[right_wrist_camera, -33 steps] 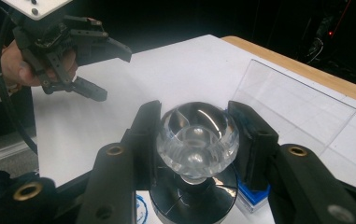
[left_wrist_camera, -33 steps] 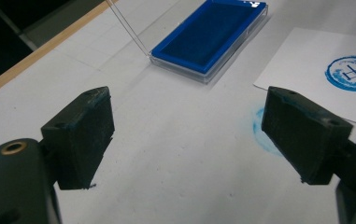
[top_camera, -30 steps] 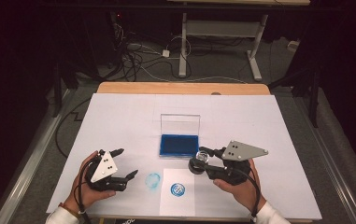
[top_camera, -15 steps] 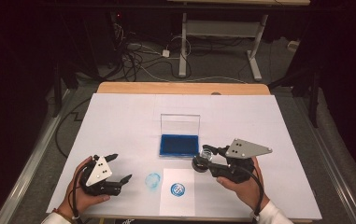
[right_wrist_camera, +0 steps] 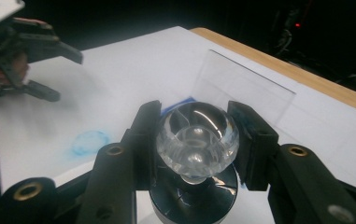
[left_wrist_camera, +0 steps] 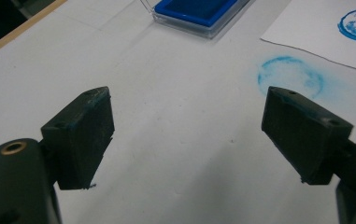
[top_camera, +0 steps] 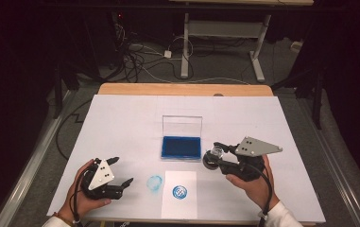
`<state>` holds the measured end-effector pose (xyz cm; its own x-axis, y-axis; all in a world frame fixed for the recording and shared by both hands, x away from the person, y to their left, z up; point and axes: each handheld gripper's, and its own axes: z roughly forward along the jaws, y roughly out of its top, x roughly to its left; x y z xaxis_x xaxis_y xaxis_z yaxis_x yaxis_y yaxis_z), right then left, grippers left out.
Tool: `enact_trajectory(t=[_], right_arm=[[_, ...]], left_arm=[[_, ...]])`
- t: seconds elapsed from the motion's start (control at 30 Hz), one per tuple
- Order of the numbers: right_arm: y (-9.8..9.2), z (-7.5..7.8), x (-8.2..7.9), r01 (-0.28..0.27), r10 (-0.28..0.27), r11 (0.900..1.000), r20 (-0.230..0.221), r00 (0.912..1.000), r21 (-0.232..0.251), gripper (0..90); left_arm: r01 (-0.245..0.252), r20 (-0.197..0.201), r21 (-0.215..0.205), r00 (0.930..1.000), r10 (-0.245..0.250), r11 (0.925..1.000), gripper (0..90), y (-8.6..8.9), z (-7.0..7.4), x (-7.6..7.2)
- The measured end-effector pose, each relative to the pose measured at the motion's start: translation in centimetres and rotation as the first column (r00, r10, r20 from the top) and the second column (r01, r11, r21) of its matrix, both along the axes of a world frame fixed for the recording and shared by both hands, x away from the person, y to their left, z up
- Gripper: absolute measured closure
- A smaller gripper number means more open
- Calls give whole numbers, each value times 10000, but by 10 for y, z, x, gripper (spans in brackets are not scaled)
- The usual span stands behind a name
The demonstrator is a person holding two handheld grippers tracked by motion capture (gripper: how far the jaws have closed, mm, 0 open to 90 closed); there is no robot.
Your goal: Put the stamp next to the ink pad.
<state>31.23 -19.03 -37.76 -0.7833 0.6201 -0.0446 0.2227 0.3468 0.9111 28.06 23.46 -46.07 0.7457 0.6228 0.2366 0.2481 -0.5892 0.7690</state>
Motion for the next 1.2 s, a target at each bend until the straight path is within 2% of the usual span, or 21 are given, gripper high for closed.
enact_trajectory(t=[0.23, 0.5, 0.73, 1.03, 1.2], right_arm=[[-17, 2, 9, 588, -587, 9982, 39, 9983, -121, 573], [-30, -7, 28, 1234, -1243, 9919, -287, 9918, -301, 573], [-30, -17, 46, 1683, -1703, 9847, -453, 9843, -460, 573], [-23, -29, 64, 1887, -1935, 9792, -639, 9790, -751, 573], [-20, -36, 74, 2089, -2154, 9744, -803, 9732, -827, 572]], left_arm=[[-8, 1, 34, 10000, 8, 10000, 162, 0, 0, -1], [4, -95, 128, 10000, -3, 9999, 162, -2, -2, 1], [-22, -148, 143, 9999, 24, 9999, 162, -2, -3, 1], [-38, -195, 195, 9998, 42, 9998, 162, -2, -4, 2], [-32, -188, 216, 9998, 36, 9998, 162, -2, -4, 2]])
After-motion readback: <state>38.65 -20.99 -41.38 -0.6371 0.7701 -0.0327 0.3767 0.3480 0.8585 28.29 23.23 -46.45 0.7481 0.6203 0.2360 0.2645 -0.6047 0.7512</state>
